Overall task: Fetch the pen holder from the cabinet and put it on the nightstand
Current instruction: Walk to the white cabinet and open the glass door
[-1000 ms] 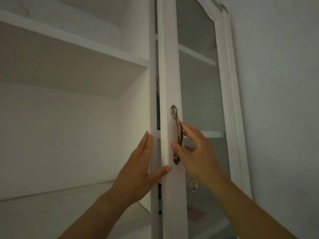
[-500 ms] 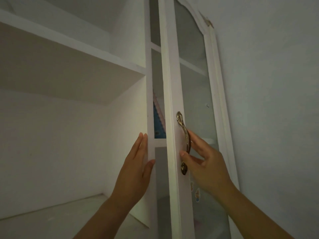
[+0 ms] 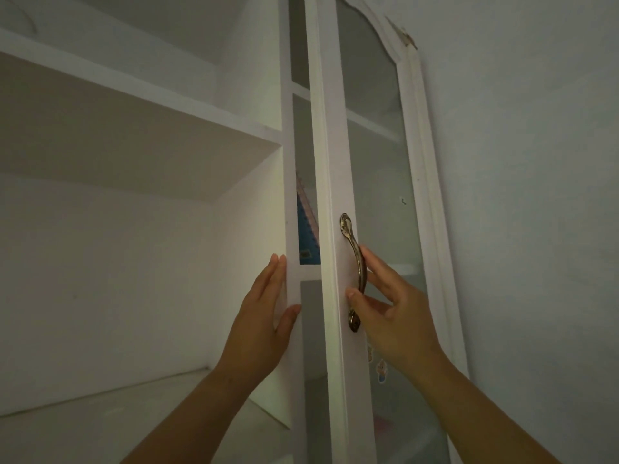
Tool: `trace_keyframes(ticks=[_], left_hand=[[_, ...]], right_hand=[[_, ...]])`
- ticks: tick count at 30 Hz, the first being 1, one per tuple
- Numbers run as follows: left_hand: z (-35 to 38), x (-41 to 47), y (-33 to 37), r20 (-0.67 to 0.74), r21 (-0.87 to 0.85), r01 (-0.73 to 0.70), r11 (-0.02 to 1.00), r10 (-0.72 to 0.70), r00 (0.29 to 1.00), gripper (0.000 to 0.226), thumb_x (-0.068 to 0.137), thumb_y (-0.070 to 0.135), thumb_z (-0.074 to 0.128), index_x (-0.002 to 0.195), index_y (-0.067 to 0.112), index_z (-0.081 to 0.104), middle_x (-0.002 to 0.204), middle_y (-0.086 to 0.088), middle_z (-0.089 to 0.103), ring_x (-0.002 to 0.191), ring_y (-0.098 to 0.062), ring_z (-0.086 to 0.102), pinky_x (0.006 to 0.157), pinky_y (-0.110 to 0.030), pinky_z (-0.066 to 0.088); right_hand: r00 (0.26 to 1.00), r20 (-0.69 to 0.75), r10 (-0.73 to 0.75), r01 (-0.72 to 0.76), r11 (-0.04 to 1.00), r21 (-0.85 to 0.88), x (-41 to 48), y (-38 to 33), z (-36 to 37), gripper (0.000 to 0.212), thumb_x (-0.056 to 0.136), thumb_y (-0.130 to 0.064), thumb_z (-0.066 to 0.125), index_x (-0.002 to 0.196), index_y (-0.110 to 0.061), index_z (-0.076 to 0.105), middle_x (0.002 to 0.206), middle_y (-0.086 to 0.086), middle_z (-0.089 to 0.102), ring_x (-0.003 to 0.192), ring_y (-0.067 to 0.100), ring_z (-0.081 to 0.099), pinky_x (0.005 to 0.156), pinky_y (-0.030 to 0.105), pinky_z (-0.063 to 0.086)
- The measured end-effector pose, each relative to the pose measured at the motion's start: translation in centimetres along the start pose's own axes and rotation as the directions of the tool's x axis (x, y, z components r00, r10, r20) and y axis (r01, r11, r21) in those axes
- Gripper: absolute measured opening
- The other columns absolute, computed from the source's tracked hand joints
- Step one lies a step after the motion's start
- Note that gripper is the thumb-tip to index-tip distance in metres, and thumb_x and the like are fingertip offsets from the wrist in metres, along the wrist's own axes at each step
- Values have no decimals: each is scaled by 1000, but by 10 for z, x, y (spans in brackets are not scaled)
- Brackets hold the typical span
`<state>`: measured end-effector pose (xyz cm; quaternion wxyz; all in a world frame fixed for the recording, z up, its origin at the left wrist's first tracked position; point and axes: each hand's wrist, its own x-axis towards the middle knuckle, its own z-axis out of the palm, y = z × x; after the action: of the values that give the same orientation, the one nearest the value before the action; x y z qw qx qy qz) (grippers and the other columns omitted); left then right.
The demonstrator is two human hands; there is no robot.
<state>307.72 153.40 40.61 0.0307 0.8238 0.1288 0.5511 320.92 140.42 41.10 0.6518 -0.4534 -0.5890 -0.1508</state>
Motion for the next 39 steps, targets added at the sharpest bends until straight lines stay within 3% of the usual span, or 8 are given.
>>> trace_keyframes(ticks=[3, 7, 10, 13, 17, 28, 34, 39], left_hand=[[-2, 0, 4, 13, -2, 23, 1000, -23, 1000, 69, 80, 50, 38, 136, 37, 1, 145, 21, 2, 140, -9, 14, 109, -44, 32], [-3, -2, 7, 25, 22, 58, 998, -59, 998, 68, 82, 48, 38, 136, 36, -1, 145, 20, 2, 140, -11, 15, 109, -45, 33], [-3, -3, 12, 32, 26, 70, 997, -71, 997, 66, 87, 41, 42, 135, 36, -2, 145, 20, 2, 140, -11, 15, 112, -41, 28], [-6, -5, 20, 44, 67, 84, 994, -87, 995, 65, 85, 46, 38, 134, 35, -4, 146, 18, 1, 140, -8, 11, 113, -26, 13], [-8, -8, 46, 19, 91, 60, 994, -62, 998, 60, 84, 58, 35, 130, 49, -2, 148, 20, 1, 136, -2, 7, 109, -30, 15], [31, -18, 126, 131, -235, 75, 969, -44, 990, 48, 84, 62, 35, 127, 63, 13, 141, 38, 12, 127, 21, 10, 109, -23, 14], [55, -4, 166, 148, -402, 109, 909, -53, 988, 42, 80, 66, 30, 120, 67, 17, 126, 49, 17, 107, 37, 17, 82, 8, 16], [69, 13, 198, 114, -512, 49, 858, 11, 993, 43, 80, 59, 32, 121, 66, 20, 124, 49, 21, 105, 36, 22, 76, 6, 27]], right_hand=[[1000, -12, -19, 19, 999, -38, -1, -1, -6, 54, 81, -29, 62, 124, -45, 34, 123, -29, 43, 110, -6, 46, 86, 11, 40], [999, -8, -31, 31, 999, -12, -3, -4, -19, 54, 78, -33, 62, 124, -45, 37, 120, -32, 44, 102, -16, 47, 87, 13, 42], [1000, 2, -29, 29, 999, 30, -5, -6, -33, 55, 71, -39, 59, 122, -46, 38, 116, -34, 45, 99, -18, 48, 86, 10, 41], [1000, 14, -26, 25, 998, 63, -8, -8, -48, 56, 71, -37, 59, 124, -44, 40, 118, -30, 48, 103, -9, 51, 86, 15, 45], [999, 34, -20, 16, 996, 92, -11, -11, -66, 55, 72, -36, 60, 122, -46, 41, 118, -29, 49, 103, -11, 50, 82, 14, 47], [998, 59, -24, 18, 995, 95, -17, -14, -116, 50, 75, -36, 59, 122, -45, 43, 128, -15, 54, 109, -2, 55, 74, 6, 47], [999, 49, -6, 3, 997, 72, -22, -16, -155, 55, 72, -40, 58, 126, -41, 44, 128, -15, 55, 112, 0, 55, 83, 14, 50], [999, 30, 12, -13, 1000, 22, -24, -15, -185, 58, 70, -42, 58, 127, -41, 45, 127, -18, 54, 110, -7, 52, 79, 10, 49]])
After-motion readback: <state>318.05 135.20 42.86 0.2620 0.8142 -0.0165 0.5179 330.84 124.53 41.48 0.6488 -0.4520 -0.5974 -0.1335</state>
